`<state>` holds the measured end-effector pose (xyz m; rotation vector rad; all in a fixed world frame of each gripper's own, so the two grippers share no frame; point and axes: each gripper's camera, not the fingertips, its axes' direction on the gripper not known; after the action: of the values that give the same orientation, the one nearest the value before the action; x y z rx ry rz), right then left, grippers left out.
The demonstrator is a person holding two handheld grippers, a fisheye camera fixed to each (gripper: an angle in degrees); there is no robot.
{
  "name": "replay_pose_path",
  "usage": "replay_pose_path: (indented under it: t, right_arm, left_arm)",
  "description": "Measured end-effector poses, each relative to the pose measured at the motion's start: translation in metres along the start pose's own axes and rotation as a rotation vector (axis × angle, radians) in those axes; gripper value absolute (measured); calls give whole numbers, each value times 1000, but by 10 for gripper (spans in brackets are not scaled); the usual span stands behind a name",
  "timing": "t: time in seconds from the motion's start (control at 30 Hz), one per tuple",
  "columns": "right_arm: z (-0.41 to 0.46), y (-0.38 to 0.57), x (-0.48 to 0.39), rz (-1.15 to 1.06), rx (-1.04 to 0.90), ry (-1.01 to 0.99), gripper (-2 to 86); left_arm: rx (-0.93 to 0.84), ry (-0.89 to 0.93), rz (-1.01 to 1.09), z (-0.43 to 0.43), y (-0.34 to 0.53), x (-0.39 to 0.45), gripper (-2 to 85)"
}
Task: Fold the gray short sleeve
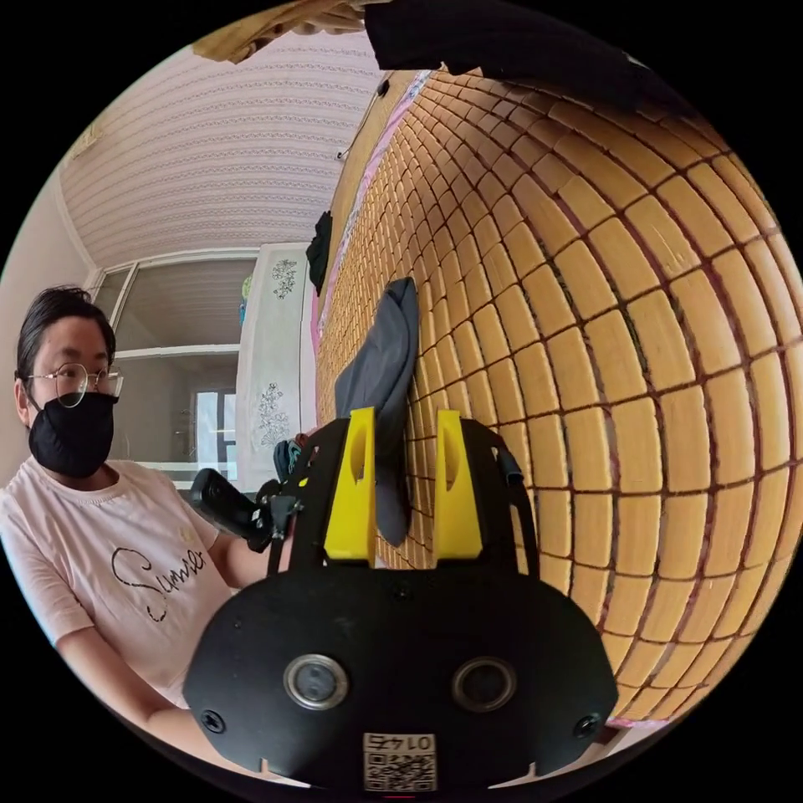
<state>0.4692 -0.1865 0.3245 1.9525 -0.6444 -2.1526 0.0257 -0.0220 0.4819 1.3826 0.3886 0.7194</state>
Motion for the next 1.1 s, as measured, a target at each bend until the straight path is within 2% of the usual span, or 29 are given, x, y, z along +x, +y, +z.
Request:
replay_pose_path:
  t: [0.23,0.5,0.67,0.8,0.97,1.1]
  right_arm:
    - [55,-58,-18,-62,24,-76,128]
    - [88,-80,-31,-19,80,-69,26]
    - [56,-56,-75,-88,187,2,17]
    - [34,-34,-145,-170,242,210,16]
    - [61,-41,-203,-230,267,258,17]
    - [164,-71,-234,-241,109,290,17]
  left_arm:
    - [49,26,-16,-55,5,-15,-3]
    - [60,58,-1,-83,0,-22,-4]
    - [128,180,5,-106,-16,-21,-4]
    - [201,277,-10,-128,-27,-18,-4]
    - [264,270,-210,-168,-24,-65,-2]
    - [252,164,-395,-185,-1,-117,-1]
